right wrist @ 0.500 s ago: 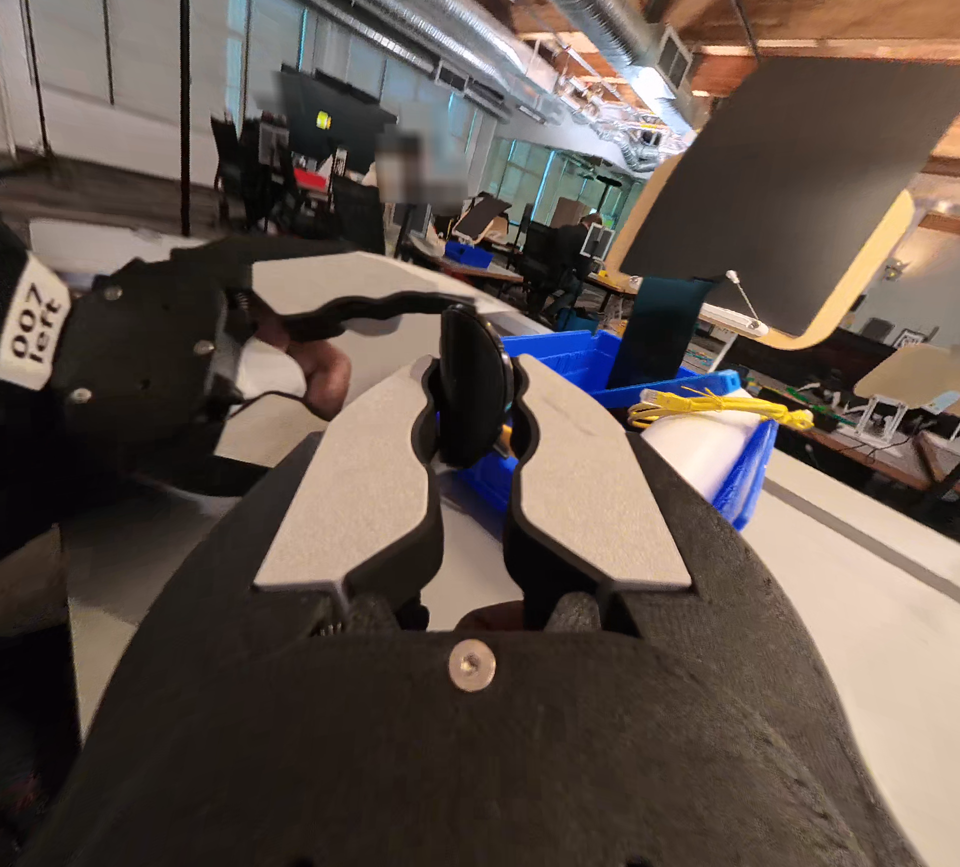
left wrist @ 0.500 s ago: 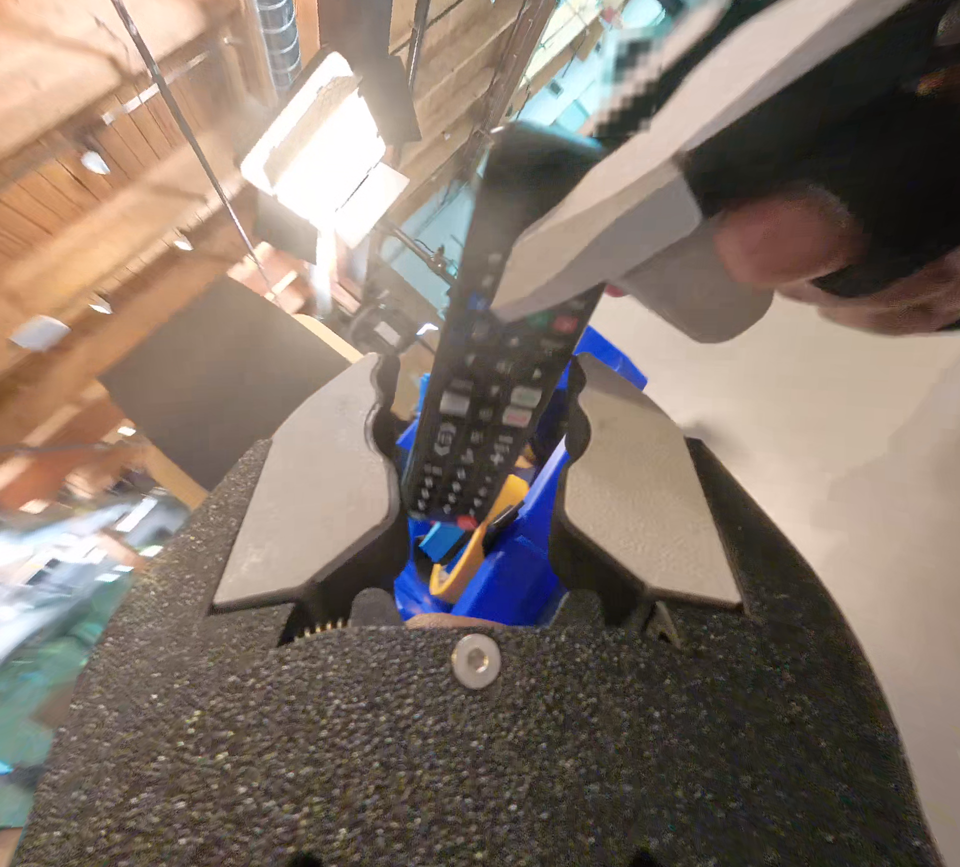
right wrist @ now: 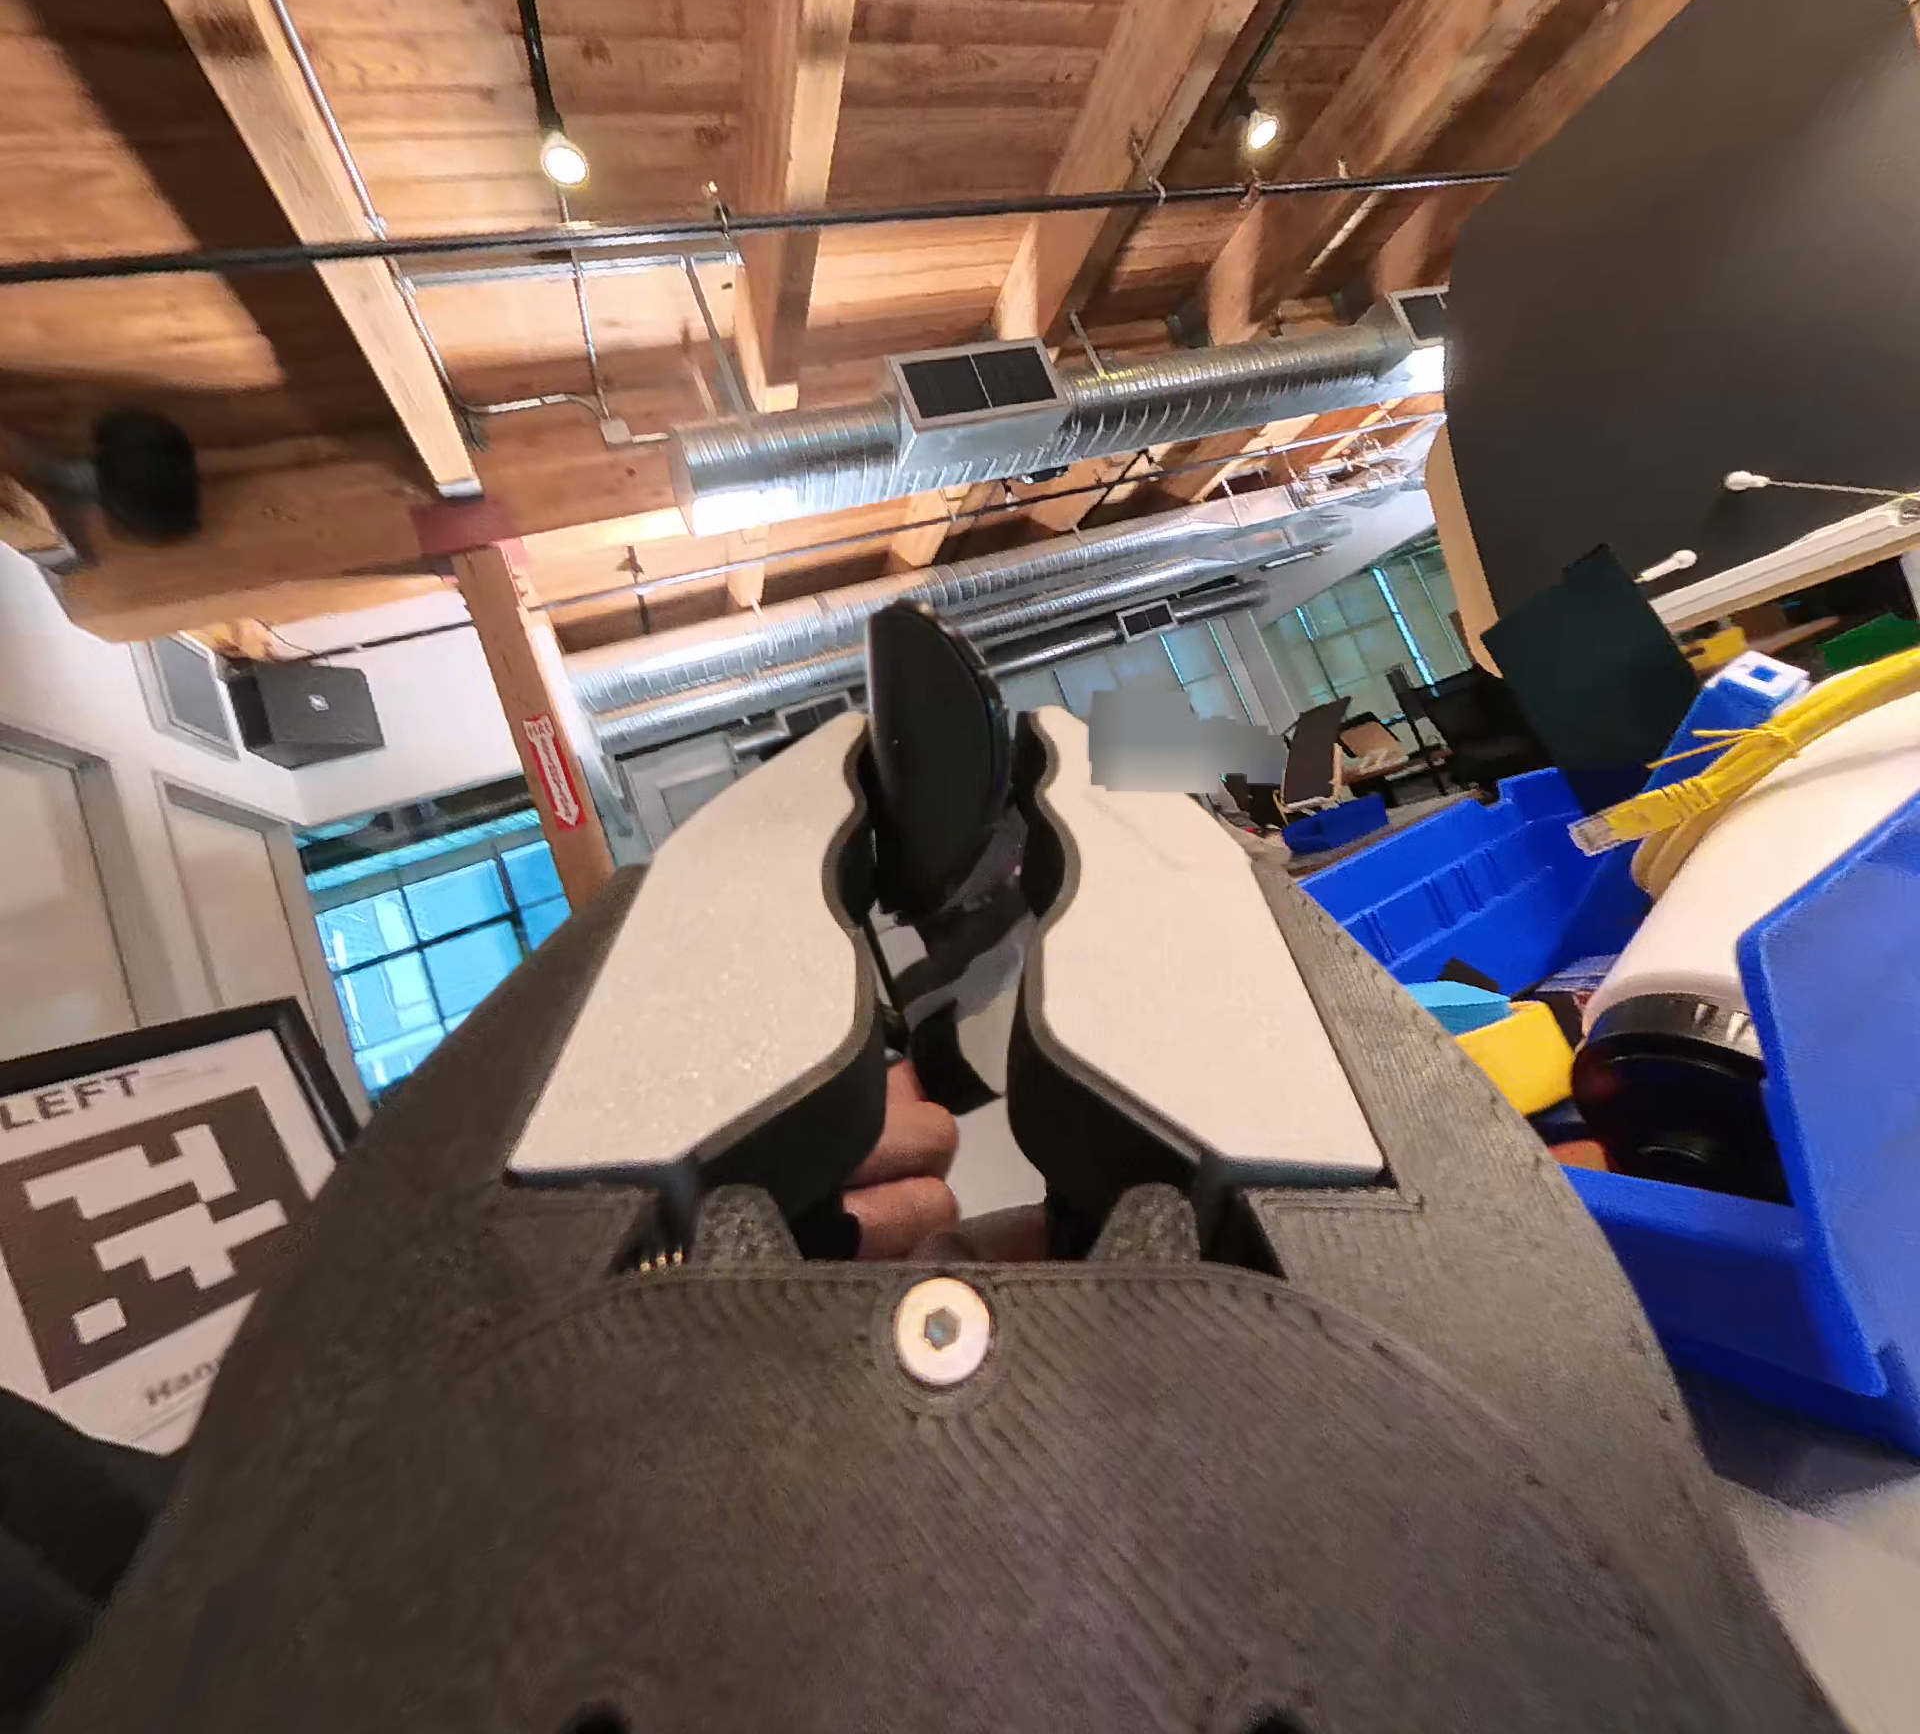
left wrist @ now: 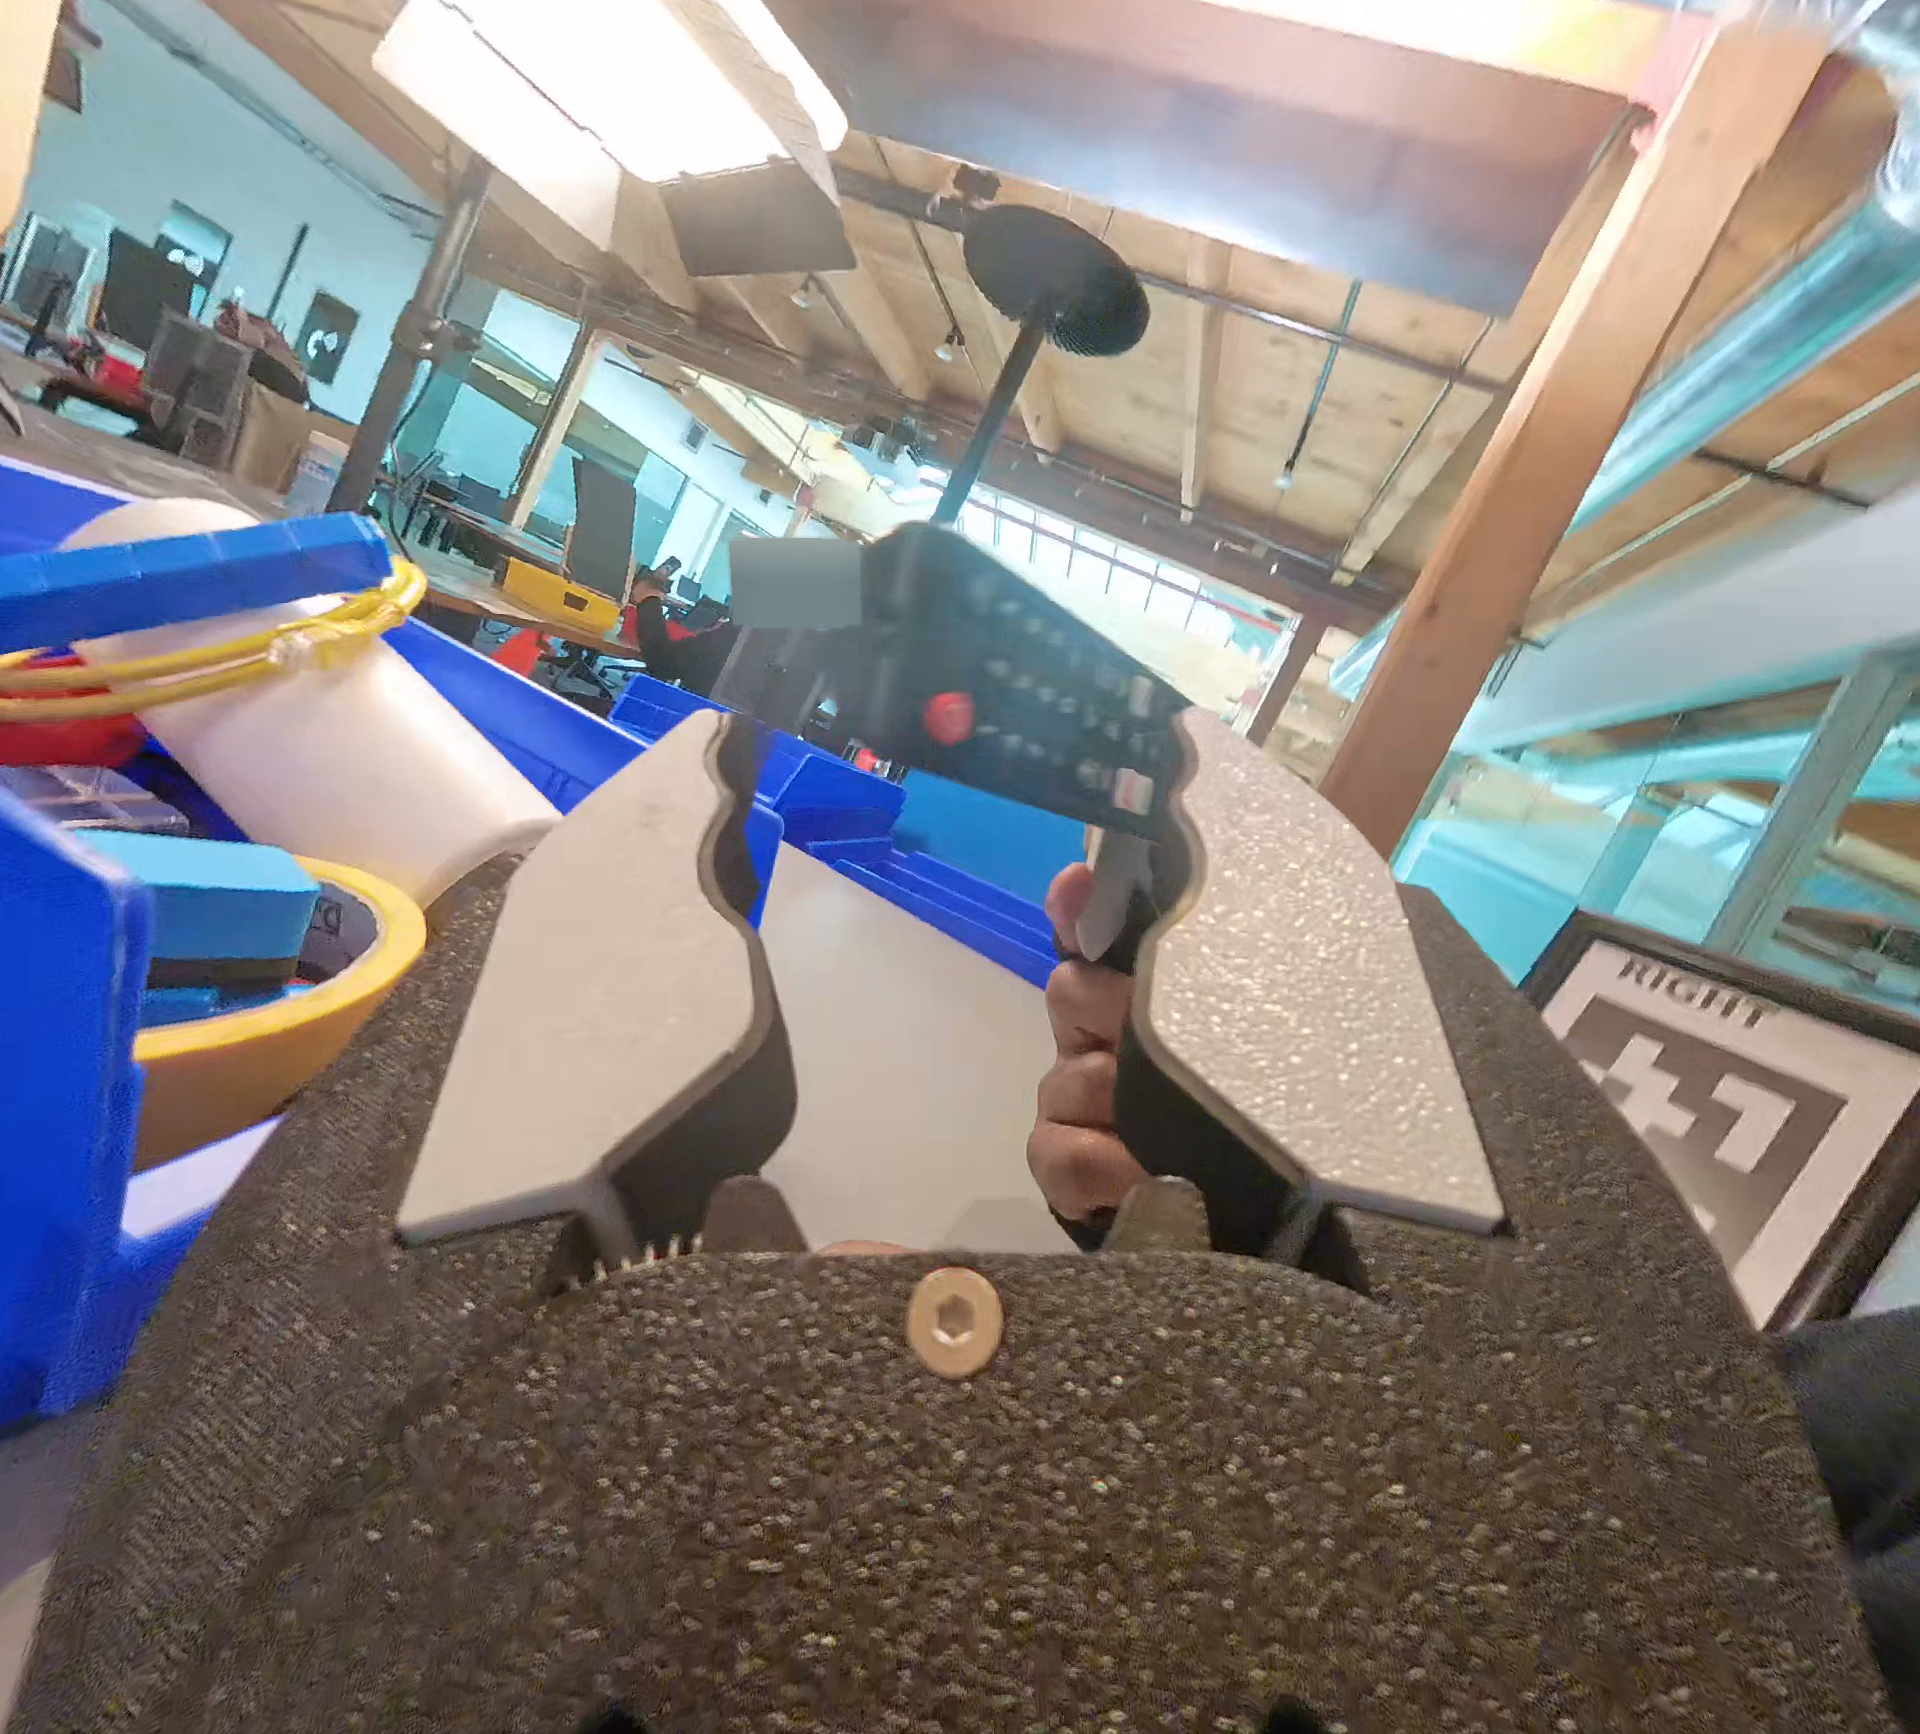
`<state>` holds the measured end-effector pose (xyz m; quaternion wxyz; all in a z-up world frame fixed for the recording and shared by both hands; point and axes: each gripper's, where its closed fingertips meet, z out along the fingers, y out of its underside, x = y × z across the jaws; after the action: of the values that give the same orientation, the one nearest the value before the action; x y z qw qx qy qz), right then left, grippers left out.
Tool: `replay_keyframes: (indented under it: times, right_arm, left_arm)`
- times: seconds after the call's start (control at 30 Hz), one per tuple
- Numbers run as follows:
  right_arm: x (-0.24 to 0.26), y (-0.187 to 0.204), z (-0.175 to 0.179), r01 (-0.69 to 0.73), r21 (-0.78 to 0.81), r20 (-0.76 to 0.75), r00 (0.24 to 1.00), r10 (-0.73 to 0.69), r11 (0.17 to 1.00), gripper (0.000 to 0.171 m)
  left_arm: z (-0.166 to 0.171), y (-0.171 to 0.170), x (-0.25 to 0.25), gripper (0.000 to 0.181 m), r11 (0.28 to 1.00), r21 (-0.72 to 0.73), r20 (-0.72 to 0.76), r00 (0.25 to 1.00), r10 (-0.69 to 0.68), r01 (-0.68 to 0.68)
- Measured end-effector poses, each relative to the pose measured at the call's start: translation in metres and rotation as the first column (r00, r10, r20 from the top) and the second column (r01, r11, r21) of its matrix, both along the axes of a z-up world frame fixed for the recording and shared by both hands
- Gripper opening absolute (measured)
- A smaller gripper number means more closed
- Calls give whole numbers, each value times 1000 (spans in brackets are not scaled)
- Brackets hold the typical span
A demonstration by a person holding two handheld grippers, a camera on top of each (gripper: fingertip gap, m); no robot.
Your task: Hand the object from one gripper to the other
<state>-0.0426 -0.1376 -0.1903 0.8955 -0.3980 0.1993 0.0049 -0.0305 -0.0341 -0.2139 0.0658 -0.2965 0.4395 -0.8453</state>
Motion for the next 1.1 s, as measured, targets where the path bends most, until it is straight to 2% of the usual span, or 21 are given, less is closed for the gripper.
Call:
replay_keyframes:
  times: [0.13, 0.23, 0.3, 0.33, 0.37, 0.5, 0.6, 0.63, 0.7, 0.8, 0.9, 1.03, 1.1]
  right_arm:
    - [-6, 0, 4, -60, 67, -1, 998, 60, 996, 24]
    - [-9, 16, -3, -108, 48, -24, 994, 109, 993, 25]
    - [-14, 33, -9, -136, -21, -34, 990, 135, 990, 25]
    - [-16, 40, -13, -137, -69, -27, 990, 135, 988, 25]
    - [-20, 47, -16, -134, -119, -12, 991, 134, 984, 25]
    - [-25, 63, -27, -110, -255, 20, 993, 119, 961, 27]
    - [-12, 70, -45, -2, -407, 23, 1000, 13, 913, 43]
    - [-6, 71, -54, 60, -480, 48, 998, -43, 875, 46]
    - [10, 68, -70, 241, -625, 153, 971, -186, 742, 51]
    - [23, 57, -74, 537, -673, 429, 843, -323, 509, 54]
    - [16, 64, -75, 704, -625, 647, 709, -281, 337, 60]
    - [10, 78, -86, 808, -564, 786, 588, -191, 169, 68]
    - [10, 82, -92, 828, -549, 814, 561, -153, 116, 67]
  left_arm:
    - [0, -3, -3, 79, 995, -55, -28, 996, -90, 89]
    - [-1, -19, -15, 80, 988, 5, 11, 988, -154, 154]
    - [-3, -25, -17, 74, 989, 29, 27, 989, -146, 145]
    - [-2, -23, -17, 54, 992, 19, 45, 991, -125, 124]
    - [1, -19, -18, 46, 994, -8, 65, 992, -110, 110]
    - [9, -4, -20, 39, 990, -89, 95, 990, -100, 108]
    - [12, 8, -17, 29, 993, -111, 111, 993, -37, 49]
    - [12, 12, -15, 27, 994, -105, 109, 994, -4, 15]
    - [7, 18, -8, 24, 995, -70, 90, 993, 76, -70]
    - [1, 30, 2, 24, 982, -33, 52, 981, 187, -186]
    - [0, 24, 1, 24, 978, 29, 79, 976, 204, -207]
    - [-4, -4, -10, 24, 950, 209, 198, 962, 190, -231]
    - [-3, -16, -20, 24, 944, 253, 259, 955, 144, -211]
